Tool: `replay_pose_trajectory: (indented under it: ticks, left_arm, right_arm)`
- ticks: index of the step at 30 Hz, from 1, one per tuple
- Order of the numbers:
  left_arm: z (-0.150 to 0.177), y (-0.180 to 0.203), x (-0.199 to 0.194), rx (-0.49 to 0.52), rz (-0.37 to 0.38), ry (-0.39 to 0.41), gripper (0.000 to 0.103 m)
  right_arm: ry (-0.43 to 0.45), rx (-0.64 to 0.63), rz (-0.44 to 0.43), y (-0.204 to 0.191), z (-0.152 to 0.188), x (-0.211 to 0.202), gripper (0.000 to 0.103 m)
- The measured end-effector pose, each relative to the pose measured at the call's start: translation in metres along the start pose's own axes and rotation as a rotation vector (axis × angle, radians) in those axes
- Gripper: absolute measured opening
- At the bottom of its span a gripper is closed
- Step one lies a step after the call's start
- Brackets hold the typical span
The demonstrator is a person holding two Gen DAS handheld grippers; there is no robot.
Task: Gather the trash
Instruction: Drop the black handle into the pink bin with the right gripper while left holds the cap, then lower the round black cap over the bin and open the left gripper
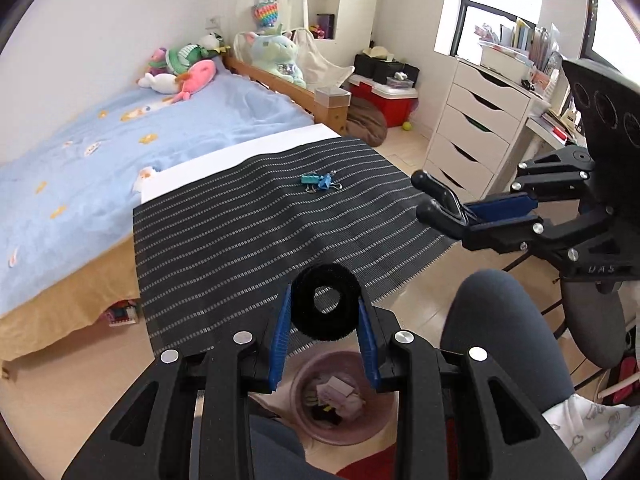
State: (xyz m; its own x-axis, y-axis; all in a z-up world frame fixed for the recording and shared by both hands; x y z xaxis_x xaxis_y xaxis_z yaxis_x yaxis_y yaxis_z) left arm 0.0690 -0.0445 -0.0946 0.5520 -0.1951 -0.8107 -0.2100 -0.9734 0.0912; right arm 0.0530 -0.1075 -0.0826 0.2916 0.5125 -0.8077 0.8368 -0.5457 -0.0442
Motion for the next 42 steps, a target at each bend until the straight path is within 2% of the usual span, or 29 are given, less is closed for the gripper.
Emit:
replay_pose_trajectory:
  ticks: [12,21,23,24,25,28,34,42]
  left_arm:
    - [0.031,0.005,-0.011,-0.039,0.015,-0.007,0.03]
    - [0.03,0.006,-0.016,-0.041,0.019,0.004,0.03]
    - [0.029,0.006,-0.015,-0.037,0.019,0.005,0.03]
    - [0.029,0.006,-0.015,-0.037,0.02,0.004,0.03]
    - [0.029,0.007,-0.014,-0.036,0.021,0.002,0.03]
    - [0.031,0.009,-0.013,-0.032,0.028,-0.003,0.03]
    - [0.032,0.012,-0.008,-0.024,0.042,-0.017,0.03]
    - [0.034,0.019,-0.008,-0.011,0.058,-0.024,0.03]
  right_arm:
    - [-0.043,0.006,-0.039,-0.031,0.032,0.009,0.016]
    - [-0.051,0.002,-0.09,-0.042,0.036,0.018,0.017]
    - [-0.051,0.006,-0.085,-0.041,0.036,0.018,0.027]
    - [-0.049,0.012,-0.079,-0.039,0.036,0.018,0.053]
    - [-0.04,0.022,-0.078,-0.037,0.035,0.017,0.073]
    - [-0.025,0.043,-0.067,-0.032,0.034,0.015,0.083]
    - [-0.013,0.071,-0.063,-0.025,0.034,0.013,0.093]
    - [0.006,0.105,-0.067,-0.022,0.034,0.006,0.099]
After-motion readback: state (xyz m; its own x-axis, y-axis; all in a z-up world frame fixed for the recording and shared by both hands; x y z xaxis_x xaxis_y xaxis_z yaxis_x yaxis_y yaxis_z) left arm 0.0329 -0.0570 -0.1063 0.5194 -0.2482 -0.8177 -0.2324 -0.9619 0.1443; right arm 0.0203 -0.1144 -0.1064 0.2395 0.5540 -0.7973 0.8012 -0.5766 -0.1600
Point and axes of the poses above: each gripper's, at about its wrist camera, not at the fingertips, and x roughly the way its jaws point, y to its right, z to its underside, the point moved 10 cm from there along x, roughly the way its jaws point, and after that the axes turned 5 degrees about -y, right-handed, at the moved point
